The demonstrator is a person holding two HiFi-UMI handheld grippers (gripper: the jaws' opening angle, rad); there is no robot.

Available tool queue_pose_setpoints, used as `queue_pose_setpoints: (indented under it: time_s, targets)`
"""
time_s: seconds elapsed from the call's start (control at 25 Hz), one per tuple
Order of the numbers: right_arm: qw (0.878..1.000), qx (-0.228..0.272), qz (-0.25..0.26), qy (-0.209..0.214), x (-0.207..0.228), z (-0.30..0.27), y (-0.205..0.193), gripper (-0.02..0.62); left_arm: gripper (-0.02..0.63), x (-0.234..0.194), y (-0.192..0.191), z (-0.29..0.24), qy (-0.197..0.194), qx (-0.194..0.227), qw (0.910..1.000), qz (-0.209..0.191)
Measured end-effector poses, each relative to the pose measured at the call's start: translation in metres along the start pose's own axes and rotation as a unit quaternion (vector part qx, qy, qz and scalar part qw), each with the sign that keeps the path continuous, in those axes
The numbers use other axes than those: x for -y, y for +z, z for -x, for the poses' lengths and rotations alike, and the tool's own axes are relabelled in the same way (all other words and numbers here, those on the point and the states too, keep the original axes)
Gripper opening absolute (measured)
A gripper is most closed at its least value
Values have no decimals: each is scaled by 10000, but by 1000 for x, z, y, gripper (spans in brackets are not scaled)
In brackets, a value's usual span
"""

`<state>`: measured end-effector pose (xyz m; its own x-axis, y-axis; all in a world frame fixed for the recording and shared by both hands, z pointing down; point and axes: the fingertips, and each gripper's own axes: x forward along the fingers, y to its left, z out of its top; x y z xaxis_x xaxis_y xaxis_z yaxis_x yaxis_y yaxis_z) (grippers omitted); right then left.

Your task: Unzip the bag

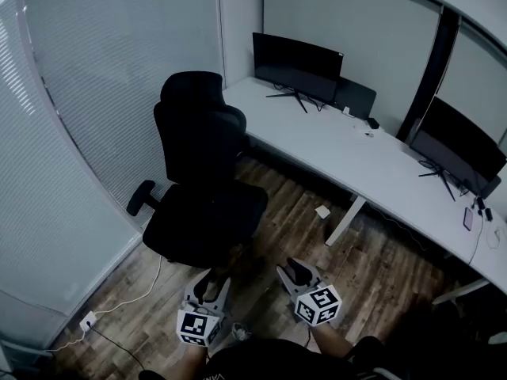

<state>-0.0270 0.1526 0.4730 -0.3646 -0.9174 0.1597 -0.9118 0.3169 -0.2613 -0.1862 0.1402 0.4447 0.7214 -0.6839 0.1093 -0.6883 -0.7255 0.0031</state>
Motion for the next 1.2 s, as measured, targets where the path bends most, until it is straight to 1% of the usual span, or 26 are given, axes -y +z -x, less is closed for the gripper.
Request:
queue_pose_setpoints:
  time_s: [0.12,0.24,0.36,0.48,0.64,0.8,1.0,1.2]
  targets:
    - [9998,-55,-94,-144,6,-25,-9,133,161,-24,-11,-16,-219,-228,9995,-80]
    - [9995,-77,-157,-255,9,-46,-18,133,163,-47,-23,-30,-427,-272,9985,-190]
    - [9990,-117,-206,-392,16,-62,-27,133,164,-60,-33,-43,-646,-370,9969,-242]
    - [9982,-189,-314,-475,23,-75,-37,133,169,-71,-43,-53,-742,-526,9956,-233]
    - [9977,-314,-367,-473,36,-90,-49,133,169,-79,-57,-67,-783,-697,9941,-282]
    - [9979,-489,-323,-280,57,-113,-63,133,169,-85,-73,-86,-715,-848,9935,-253]
    - [9962,-817,-228,189,86,-144,-81,133,169,-84,-89,-116,-560,-1033,9927,-263]
    - [9895,-1236,-30,747,110,-182,-108,133,169,-84,-114,-150,-551,-1405,9869,-575]
